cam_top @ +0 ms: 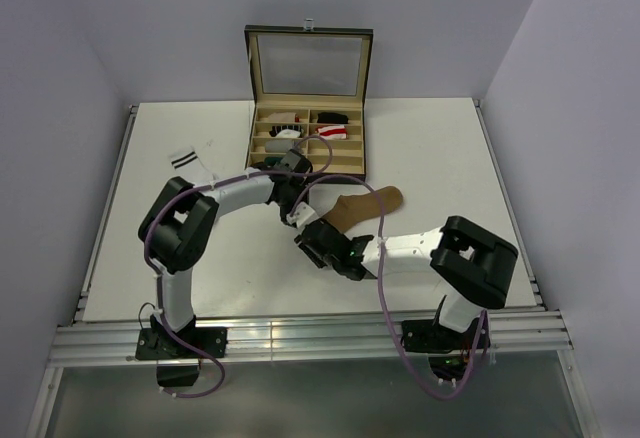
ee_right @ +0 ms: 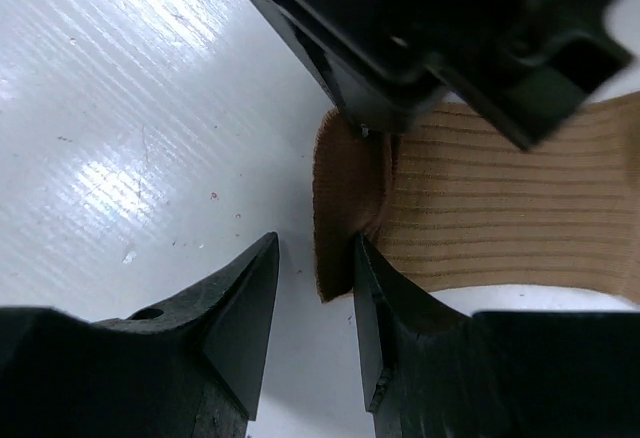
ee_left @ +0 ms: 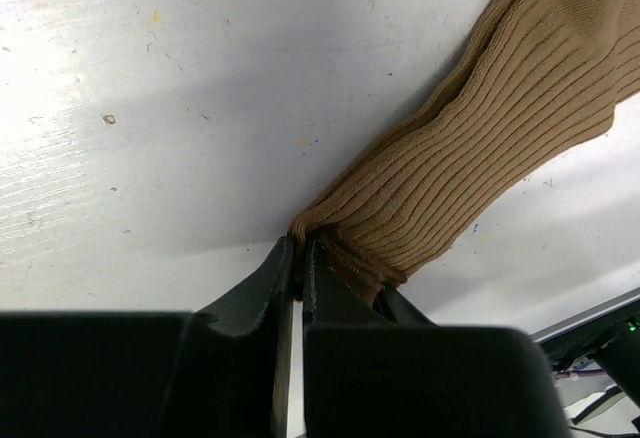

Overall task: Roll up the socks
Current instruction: Roll the sock at the center of the board.

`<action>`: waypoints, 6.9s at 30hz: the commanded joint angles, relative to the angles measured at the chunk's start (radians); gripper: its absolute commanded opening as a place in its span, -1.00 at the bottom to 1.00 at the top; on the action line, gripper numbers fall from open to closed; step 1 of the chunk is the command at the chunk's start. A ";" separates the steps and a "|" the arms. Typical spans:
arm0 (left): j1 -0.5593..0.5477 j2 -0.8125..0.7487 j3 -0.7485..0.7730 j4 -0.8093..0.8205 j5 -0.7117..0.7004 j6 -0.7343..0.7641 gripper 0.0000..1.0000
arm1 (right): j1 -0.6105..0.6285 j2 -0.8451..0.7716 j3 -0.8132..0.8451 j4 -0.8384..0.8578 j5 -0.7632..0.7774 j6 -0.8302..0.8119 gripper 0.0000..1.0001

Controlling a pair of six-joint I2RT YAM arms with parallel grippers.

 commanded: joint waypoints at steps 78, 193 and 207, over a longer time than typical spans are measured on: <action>-0.092 -0.037 -0.055 0.139 -0.076 -0.134 -0.99 | -0.715 -0.183 -0.021 -0.149 -0.709 0.404 -0.25; -0.008 -0.077 0.022 0.124 -0.064 -0.160 -0.14 | -0.350 -0.141 -0.114 0.041 -0.439 0.212 -1.00; -0.001 -0.211 -0.185 0.379 0.015 -0.269 0.29 | -0.714 0.029 -0.179 0.263 -1.062 0.534 -1.00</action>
